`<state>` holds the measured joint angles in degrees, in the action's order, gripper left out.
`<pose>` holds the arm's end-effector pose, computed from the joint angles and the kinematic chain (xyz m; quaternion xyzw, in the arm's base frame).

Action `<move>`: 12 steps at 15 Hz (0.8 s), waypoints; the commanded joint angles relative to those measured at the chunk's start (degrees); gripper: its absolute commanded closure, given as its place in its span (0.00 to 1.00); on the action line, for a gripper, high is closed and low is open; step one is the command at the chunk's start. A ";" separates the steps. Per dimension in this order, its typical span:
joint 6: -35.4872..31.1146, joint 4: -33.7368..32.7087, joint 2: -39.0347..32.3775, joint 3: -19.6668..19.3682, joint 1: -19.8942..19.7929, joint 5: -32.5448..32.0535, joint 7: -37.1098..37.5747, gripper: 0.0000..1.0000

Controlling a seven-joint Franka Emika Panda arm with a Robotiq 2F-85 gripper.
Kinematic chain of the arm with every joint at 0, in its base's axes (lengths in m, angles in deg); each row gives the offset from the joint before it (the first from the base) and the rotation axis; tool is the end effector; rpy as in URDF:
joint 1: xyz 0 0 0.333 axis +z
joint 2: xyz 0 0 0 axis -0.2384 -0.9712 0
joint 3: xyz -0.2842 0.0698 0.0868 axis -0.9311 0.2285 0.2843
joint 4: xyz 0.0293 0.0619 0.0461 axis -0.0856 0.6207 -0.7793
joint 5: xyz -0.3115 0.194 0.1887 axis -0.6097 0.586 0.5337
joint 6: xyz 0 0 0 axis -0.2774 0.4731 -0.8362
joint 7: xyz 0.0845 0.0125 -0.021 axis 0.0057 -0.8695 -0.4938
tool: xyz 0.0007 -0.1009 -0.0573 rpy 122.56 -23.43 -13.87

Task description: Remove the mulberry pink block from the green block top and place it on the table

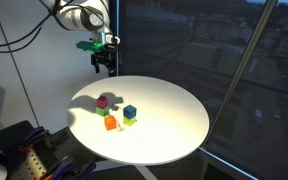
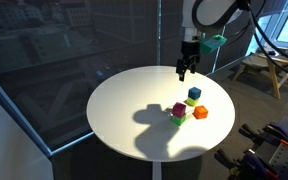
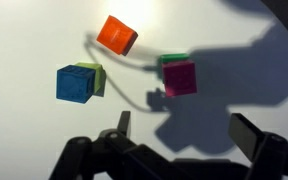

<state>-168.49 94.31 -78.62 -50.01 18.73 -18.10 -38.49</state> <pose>0.5475 0.0875 0.3094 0.9978 0.0620 -0.0095 0.0234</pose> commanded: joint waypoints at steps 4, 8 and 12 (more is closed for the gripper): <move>-0.57 -1.71 -2.25 0.32 0.25 3.35 0.82 0.00; -0.37 -0.69 -1.84 0.14 0.26 3.35 0.52 0.00; -0.41 -0.82 -1.90 0.14 0.26 3.53 0.52 0.00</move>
<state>-169.07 93.60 -80.53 -49.85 18.96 -14.57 -37.97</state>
